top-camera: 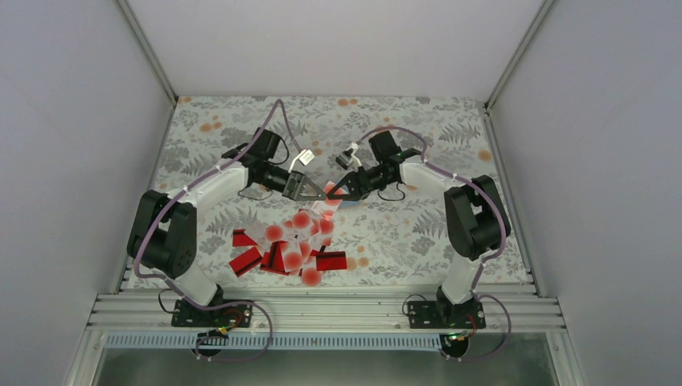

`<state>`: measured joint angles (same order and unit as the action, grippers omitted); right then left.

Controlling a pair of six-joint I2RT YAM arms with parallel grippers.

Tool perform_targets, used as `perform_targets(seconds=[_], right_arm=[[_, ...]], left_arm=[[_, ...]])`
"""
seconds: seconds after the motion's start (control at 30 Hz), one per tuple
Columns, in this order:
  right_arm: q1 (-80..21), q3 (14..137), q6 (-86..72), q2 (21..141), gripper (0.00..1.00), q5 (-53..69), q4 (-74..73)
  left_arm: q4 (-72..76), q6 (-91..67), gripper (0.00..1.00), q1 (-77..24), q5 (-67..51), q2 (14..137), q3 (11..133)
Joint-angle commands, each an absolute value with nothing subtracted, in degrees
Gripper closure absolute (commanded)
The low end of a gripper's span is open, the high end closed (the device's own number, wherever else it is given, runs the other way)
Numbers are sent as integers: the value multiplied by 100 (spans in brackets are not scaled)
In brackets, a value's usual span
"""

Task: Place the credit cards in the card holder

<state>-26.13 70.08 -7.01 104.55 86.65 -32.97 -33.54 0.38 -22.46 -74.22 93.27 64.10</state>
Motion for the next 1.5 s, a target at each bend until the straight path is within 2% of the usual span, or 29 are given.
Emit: perform_targets(seconds=[0.0,0.07,0.1,0.17,0.23,0.3,0.37,0.63,0.87,1.0,1.47], right_arm=[[-2707,7221,-593,10531,96,8791,-3411],[-2705,7265,-521,10514,93,8741,-3507],[-2702,7276,-527,10501,88,8667,-3518],[-2705,7286,-573,10458,74,8424,-3533],[-2699,7279,-739,10403,54,8080,-3450],[-2675,7214,-1029,10323,39,7730,-3241],[-2588,7054,-1517,10175,35,7415,-2837],[-2133,6894,-2456,9803,33,5488,-2515],[-2092,7181,-2661,10066,46,3959,-2793],[-2092,7595,-2699,10380,48,3338,-3106],[-2013,8228,-2825,11115,49,3450,-3228]], left_arm=[[-3232,-10,98,-2285,-7318,9330,6362],[-3263,-123,98,-2275,-7279,9340,6435],[-3262,-196,98,-2276,-7267,9327,6454],[-3244,-333,98,-2270,-7235,9290,6508],[-3243,-438,98,-2255,-7173,9245,6538],[-3244,-528,98,-2215,-7125,9192,6547],[-3208,-675,98,-2149,-7001,9153,6531],[-2348,-1770,98,-1974,-6043,8958,6051],[-1749,-2875,97,-2024,-4998,9345,5782],[-1688,-3274,98,-2191,-4617,9702,5937],[-1962,-3789,98,-2524,-4353,11055,6617]])
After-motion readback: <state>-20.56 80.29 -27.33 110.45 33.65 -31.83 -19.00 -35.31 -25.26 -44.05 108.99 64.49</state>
